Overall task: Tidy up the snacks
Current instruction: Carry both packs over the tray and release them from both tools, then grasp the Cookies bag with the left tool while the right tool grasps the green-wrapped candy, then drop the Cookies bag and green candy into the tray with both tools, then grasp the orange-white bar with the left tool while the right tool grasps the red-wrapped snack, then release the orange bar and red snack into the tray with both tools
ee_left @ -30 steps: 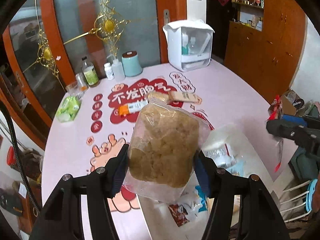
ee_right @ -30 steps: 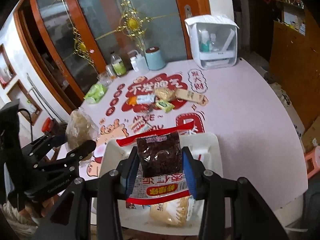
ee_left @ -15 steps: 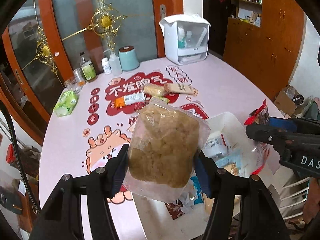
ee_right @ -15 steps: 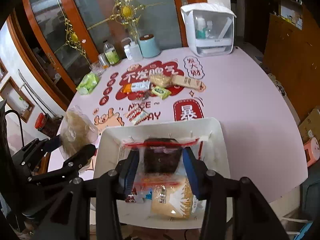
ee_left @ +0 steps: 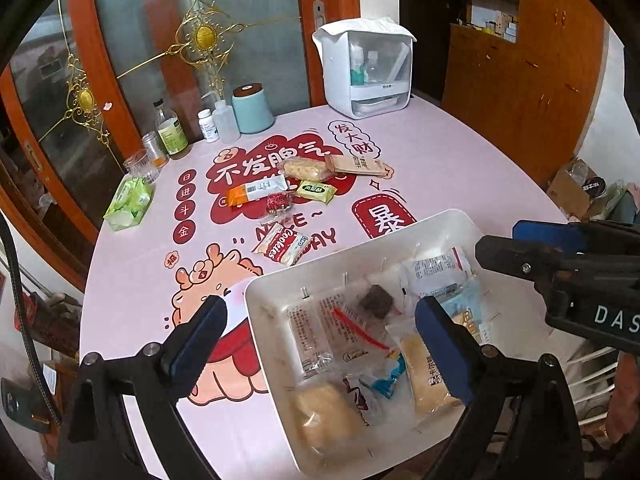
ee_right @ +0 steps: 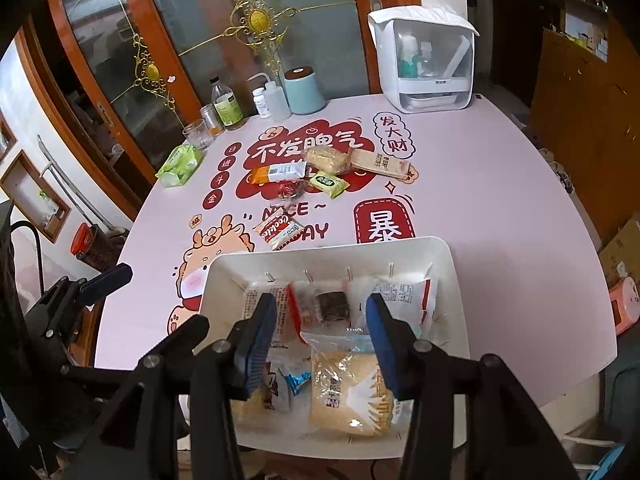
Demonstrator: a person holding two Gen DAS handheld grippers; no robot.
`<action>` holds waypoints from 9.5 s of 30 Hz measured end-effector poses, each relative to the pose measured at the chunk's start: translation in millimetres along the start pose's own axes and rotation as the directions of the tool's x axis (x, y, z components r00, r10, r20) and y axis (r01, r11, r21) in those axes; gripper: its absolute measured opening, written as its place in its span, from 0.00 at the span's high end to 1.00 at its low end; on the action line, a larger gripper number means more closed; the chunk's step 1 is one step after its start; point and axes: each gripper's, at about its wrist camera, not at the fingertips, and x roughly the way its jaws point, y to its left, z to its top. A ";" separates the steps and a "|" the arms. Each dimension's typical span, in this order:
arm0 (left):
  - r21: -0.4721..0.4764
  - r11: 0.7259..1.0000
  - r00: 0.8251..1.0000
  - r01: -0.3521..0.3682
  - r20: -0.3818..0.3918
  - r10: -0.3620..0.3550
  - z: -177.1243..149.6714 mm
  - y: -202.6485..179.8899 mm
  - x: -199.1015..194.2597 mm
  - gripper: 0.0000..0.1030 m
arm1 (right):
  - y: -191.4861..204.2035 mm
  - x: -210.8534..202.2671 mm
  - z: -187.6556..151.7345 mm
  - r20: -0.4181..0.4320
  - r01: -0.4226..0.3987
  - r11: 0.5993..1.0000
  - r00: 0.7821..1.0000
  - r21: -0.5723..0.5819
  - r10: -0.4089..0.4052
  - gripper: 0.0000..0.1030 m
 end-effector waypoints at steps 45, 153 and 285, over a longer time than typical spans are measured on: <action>0.012 1.000 0.970 0.019 -0.244 -0.015 91.9 79.3 163.7 0.08 | -30.9 189.0 180.9 -0.152 -0.106 0.959 0.986 -0.264 0.067 0.53; -0.061 0.998 0.999 -0.027 -0.040 0.025 9.6 9.8 16.3 0.55 | 4.7 13.9 -0.7 0.015 0.041 0.991 0.999 -0.126 -0.039 0.57; 0.154 0.961 0.939 0.231 -0.293 -0.179 149.1 125.9 190.9 0.67 | -2.8 149.4 146.7 -0.084 -0.172 0.971 0.979 0.165 0.187 0.56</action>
